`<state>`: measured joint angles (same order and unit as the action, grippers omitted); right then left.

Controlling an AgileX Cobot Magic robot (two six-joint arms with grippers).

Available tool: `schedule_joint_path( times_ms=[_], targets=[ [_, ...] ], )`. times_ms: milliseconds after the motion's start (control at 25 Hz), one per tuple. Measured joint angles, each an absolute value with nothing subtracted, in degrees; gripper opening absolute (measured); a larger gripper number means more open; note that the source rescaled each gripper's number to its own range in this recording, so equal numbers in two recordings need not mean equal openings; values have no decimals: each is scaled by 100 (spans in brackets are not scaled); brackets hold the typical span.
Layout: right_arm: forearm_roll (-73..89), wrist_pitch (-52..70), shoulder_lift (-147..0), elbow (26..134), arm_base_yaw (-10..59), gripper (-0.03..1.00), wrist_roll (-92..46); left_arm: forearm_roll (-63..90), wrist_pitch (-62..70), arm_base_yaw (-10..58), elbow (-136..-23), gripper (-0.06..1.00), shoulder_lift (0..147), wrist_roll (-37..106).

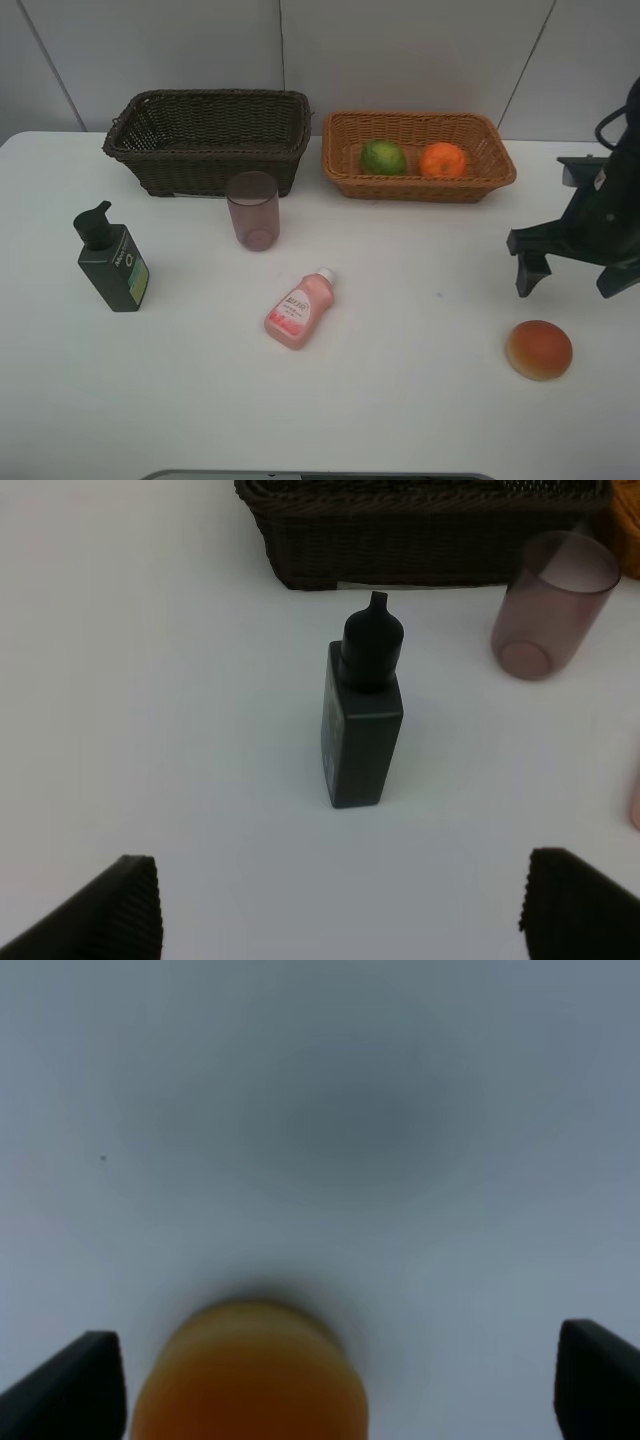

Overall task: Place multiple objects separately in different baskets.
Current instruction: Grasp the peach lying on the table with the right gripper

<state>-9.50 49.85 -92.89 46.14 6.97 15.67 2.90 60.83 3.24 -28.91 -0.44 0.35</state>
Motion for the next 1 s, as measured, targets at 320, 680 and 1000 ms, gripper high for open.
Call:
schedule_joint_path(
  times_ms=[320, 680, 1000],
  targets=[
    [-641, 4385, -8949, 4014, 697, 85, 1567, 290, 6083, 324, -2891, 92, -44, 35],
    [-518, 3832, -8815, 3488, 1011, 85, 1587, 290, 6083, 324, -2891, 92, -44, 35],
    [-498, 3524, -8811, 3248, 1198, 85, 1587, 290, 6083, 324, -2891, 92, -44, 35]
  ],
)
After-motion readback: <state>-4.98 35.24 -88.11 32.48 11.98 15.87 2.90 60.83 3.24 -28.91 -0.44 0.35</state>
